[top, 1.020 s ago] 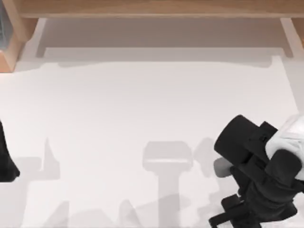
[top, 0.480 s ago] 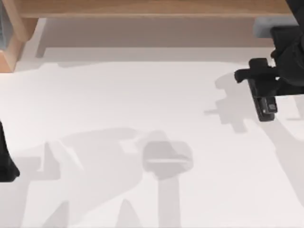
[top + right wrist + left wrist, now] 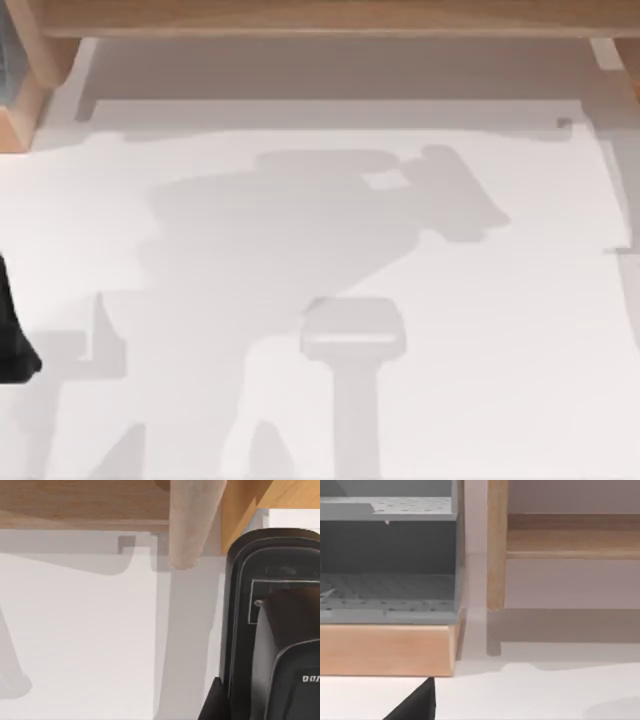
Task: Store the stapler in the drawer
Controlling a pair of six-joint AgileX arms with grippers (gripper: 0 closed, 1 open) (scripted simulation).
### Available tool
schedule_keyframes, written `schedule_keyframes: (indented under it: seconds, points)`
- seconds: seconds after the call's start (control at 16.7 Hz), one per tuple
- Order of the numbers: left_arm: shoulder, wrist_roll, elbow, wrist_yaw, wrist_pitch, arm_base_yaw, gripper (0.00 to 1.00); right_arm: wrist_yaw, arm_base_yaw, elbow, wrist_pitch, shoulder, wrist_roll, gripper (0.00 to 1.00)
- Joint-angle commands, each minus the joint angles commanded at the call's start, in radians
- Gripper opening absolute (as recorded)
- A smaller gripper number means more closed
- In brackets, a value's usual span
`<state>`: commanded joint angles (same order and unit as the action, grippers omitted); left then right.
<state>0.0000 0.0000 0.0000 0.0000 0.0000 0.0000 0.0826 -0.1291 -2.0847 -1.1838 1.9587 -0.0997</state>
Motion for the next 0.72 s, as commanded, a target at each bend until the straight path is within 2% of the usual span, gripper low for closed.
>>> schedule_keyframes:
  seconds: [0.36,0.72]
  points:
    - [0.0,0.0,0.0,0.0,0.0,0.0,1.0,-0.013,-0.219,-0.218,-0.103,0.357,-0.193,0.0]
    - [0.0,0.0,0.0,0.0,0.0,0.0,1.0,-0.019,-0.273,-0.288,-0.171,0.585,-0.277,0.0]
